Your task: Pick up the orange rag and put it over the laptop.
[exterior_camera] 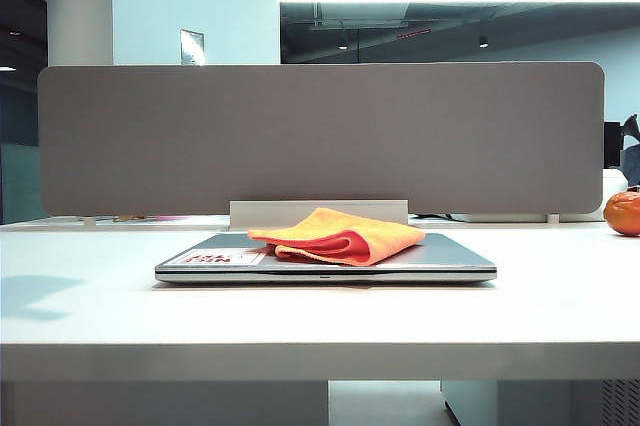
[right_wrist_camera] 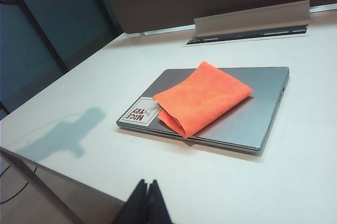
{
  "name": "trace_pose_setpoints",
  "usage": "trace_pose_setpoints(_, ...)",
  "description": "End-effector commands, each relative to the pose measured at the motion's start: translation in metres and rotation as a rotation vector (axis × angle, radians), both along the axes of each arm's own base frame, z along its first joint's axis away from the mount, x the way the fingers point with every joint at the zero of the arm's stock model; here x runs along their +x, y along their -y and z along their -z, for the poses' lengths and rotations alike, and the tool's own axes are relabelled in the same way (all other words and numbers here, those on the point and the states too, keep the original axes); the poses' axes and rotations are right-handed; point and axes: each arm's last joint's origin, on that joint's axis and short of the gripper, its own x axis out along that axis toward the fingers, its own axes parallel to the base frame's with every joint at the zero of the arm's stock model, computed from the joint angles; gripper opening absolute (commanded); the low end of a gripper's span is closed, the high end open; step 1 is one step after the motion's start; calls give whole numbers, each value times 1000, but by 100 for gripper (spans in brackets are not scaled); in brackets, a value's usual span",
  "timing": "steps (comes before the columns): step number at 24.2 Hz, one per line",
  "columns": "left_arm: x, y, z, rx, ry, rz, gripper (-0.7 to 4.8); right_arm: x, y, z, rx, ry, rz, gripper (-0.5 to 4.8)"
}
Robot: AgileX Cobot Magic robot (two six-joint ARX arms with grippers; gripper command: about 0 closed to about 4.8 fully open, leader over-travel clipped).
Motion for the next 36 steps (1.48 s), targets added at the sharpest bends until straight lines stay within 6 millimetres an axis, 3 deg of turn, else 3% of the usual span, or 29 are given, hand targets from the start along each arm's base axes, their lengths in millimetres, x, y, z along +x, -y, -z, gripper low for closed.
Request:
trace_pose_setpoints(1,-9,-7,4,38,79,-41,-6,-1,0,-3,2,17,0,-5)
trace_pose_setpoints(5,-25,-16,29,48,150,-74,-6,-1,0,-3,2,17,0,-5)
trace_pose_setpoints(10,-61,-32,80,-30,173,-117,-6,-1,0,-3,2,17,0,-5)
trace_pose_setpoints(14,-81,-41,101,-43,166,-132,-6,-1,0,-3,2,17,0,-5)
trace_pose_setpoints(20,-83,-42,104,-21,128,-130,-6,-1,0,-3,2,17,0,-5)
trace_pose_setpoints(24,-77,-44,98,48,236,-203,-5,-1,0,-3,2,17,0,-5)
trace_pose_setpoints(27,-69,-52,102,-2,288,-266,-5,-1,0,-3,2,17,0,-5)
trace_pose_setpoints(31,-69,-73,132,-123,280,-343,-5,-1,0,-3,2,17,0,-5)
trace_pose_setpoints(36,-90,-87,187,-141,365,-408,-5,-1,0,-3,2,17,0,-5)
